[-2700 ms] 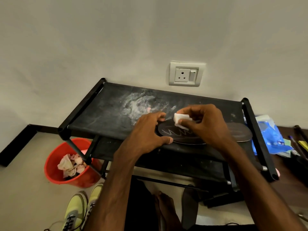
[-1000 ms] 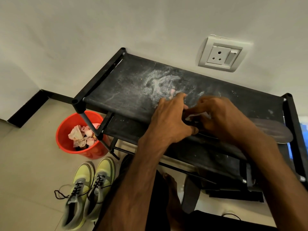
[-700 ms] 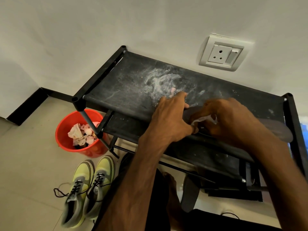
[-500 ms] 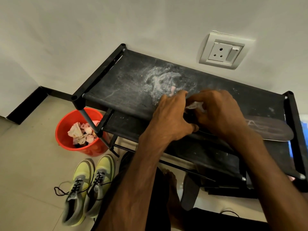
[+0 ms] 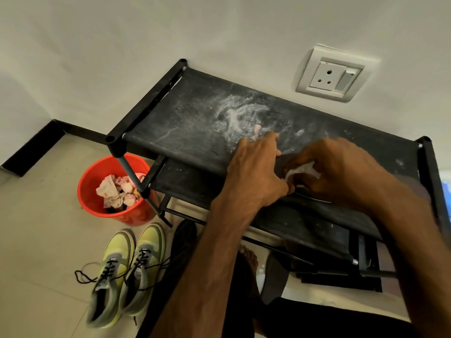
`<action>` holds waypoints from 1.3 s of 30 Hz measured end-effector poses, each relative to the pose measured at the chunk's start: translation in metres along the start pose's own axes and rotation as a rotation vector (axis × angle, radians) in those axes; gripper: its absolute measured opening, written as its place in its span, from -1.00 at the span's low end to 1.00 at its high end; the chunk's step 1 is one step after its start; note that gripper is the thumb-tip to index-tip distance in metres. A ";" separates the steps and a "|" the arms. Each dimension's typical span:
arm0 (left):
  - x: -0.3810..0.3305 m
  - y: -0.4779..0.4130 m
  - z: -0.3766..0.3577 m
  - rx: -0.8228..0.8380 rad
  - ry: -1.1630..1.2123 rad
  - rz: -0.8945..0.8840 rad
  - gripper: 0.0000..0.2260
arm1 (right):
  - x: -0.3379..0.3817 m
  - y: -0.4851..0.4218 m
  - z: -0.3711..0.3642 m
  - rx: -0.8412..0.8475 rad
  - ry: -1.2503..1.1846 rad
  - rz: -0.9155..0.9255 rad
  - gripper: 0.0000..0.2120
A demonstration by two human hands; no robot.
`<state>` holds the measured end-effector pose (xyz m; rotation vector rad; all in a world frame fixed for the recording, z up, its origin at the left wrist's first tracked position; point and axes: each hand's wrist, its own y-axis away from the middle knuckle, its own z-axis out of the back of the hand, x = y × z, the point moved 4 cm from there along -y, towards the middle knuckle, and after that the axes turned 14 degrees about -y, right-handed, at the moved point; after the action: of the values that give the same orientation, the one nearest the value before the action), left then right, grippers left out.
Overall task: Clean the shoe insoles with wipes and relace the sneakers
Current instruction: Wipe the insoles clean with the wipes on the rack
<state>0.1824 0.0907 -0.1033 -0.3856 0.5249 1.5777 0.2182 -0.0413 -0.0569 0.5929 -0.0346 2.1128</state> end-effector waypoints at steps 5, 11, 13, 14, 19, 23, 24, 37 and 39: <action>-0.002 0.001 0.001 0.015 -0.012 0.002 -0.13 | -0.001 -0.016 -0.012 -0.240 0.044 0.074 -0.71; -0.002 0.004 0.002 0.007 0.002 0.015 -0.13 | -0.002 -0.019 -0.017 -0.221 0.035 0.111 -0.68; -0.002 0.003 0.000 -0.009 0.003 0.007 -0.12 | -0.005 -0.014 -0.012 -0.147 -0.003 0.097 -0.71; -0.001 0.002 -0.001 -0.017 0.005 0.005 -0.13 | -0.006 -0.010 -0.010 -0.109 -0.020 0.085 -0.71; 0.001 0.001 -0.001 -0.043 0.013 -0.002 -0.17 | -0.013 0.008 -0.002 -0.026 -0.056 0.013 -0.66; 0.002 0.000 -0.002 -0.029 -0.011 -0.026 -0.22 | -0.022 0.015 -0.003 -0.278 -0.235 0.088 -0.81; 0.002 -0.001 -0.002 -0.027 -0.022 -0.039 -0.22 | -0.025 0.016 -0.001 -0.356 -0.314 0.088 -0.84; 0.013 -0.004 0.000 -0.036 0.014 -0.046 -0.46 | -0.026 -0.003 -0.012 -0.354 -0.307 0.043 -0.84; 0.013 -0.004 0.000 -0.038 0.005 -0.041 -0.50 | -0.025 -0.010 -0.015 -0.337 -0.243 0.041 -0.83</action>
<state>0.1858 0.1015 -0.1108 -0.4268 0.4892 1.5489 0.2312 -0.0512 -0.0829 0.6428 -0.5324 2.0020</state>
